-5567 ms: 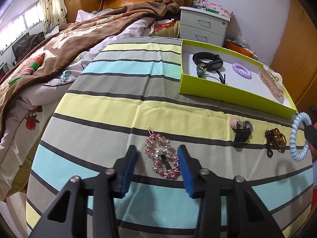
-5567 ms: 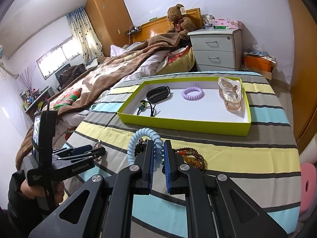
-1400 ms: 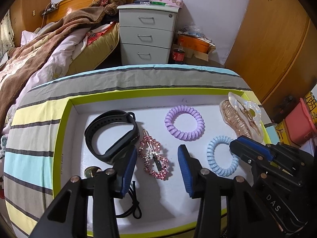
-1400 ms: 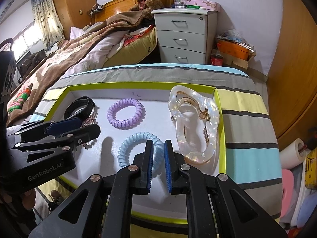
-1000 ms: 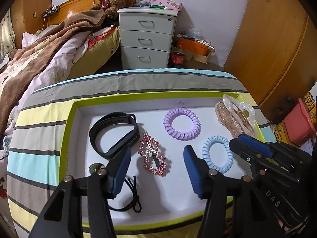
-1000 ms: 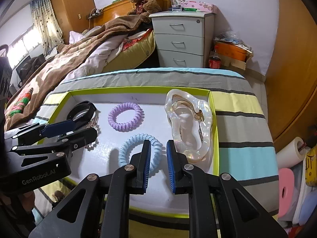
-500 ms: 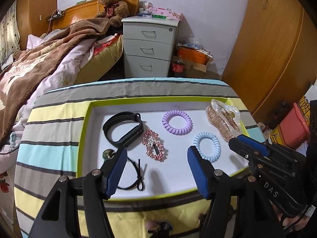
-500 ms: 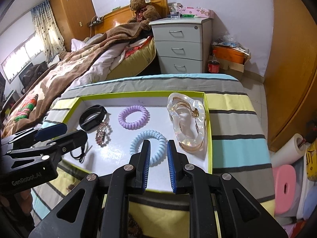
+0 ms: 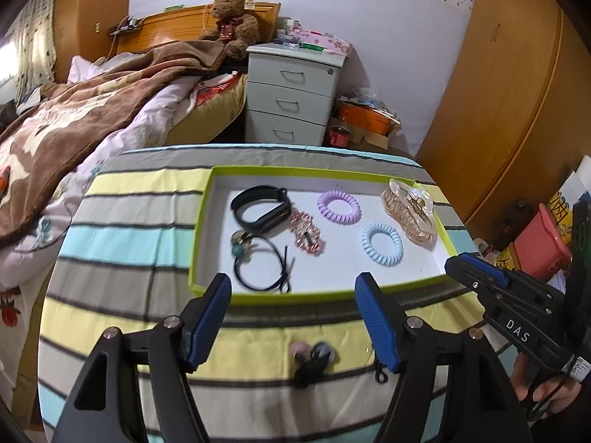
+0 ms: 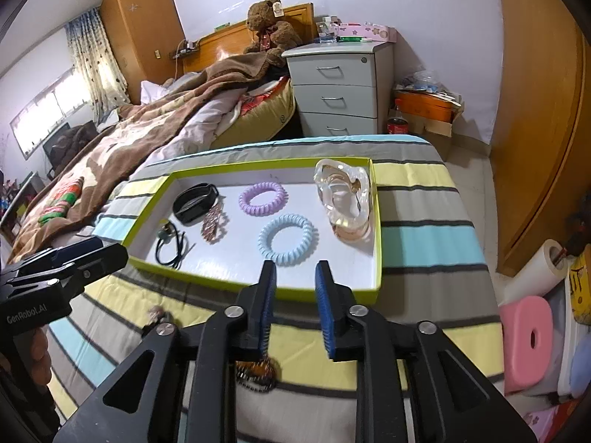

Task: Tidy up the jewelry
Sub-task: 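Move the right tool to the amber bead strand and close on it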

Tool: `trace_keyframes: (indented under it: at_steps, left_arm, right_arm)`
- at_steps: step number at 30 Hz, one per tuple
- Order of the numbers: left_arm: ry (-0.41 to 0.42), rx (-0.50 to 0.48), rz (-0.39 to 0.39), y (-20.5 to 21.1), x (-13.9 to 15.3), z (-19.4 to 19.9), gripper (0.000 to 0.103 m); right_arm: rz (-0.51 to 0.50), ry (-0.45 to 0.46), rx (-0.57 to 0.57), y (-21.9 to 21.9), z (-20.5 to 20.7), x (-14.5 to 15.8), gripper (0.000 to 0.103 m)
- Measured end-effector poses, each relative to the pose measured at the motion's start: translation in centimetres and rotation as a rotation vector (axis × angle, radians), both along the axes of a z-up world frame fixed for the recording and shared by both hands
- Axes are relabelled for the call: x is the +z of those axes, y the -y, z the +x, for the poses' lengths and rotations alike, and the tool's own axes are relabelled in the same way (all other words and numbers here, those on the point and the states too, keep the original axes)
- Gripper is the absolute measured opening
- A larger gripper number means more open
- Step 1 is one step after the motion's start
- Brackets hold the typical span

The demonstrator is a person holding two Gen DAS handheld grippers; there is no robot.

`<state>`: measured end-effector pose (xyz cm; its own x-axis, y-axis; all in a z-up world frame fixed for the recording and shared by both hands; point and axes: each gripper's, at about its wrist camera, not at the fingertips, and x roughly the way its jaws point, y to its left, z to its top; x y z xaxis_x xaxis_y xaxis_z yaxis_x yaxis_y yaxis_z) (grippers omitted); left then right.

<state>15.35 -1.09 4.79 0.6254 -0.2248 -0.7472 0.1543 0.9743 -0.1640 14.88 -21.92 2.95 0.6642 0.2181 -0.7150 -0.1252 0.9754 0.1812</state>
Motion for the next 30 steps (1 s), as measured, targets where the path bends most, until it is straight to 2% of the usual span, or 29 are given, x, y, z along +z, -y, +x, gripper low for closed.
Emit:
trace_keyframes:
  at_steps: [5, 9, 11, 16, 24, 30]
  left_arm:
    - [0.009, 0.037, -0.033, -1.8, 0.0, -2.0, 0.076]
    - [0.0, 0.076, -0.057, -3.7, -0.5, -3.5, 0.08]
    - [-0.002, 0.104, -0.037, -4.4, -0.8, -4.1, 0.081]
    - [-0.023, 0.145, -0.041, -6.4, -1.9, -5.4, 0.081]
    - [-0.041, 0.157, -0.037, -7.7, -2.7, -6.1, 0.081]
    - [-0.06, 0.141, -0.065, -7.7, -3.3, -6.0, 0.081]
  right_arm:
    - [-0.008, -0.003, 0.033, -0.3, -1.3, -0.6, 0.027]
    - [0.041, -0.033, 0.098, -1.1, -1.8, -1.7, 0.032]
    - [0.055, -0.039, 0.136, -1.8, -2.1, -2.0, 0.033]
    - [0.016, -0.055, 0.197, -3.8, -2.6, -3.1, 0.033]
    - [-0.058, -0.074, 0.262, -6.0, -3.1, -4.0, 0.033]
    - [-0.145, -0.106, 0.262, -7.2, -2.3, -5.1, 0.033]
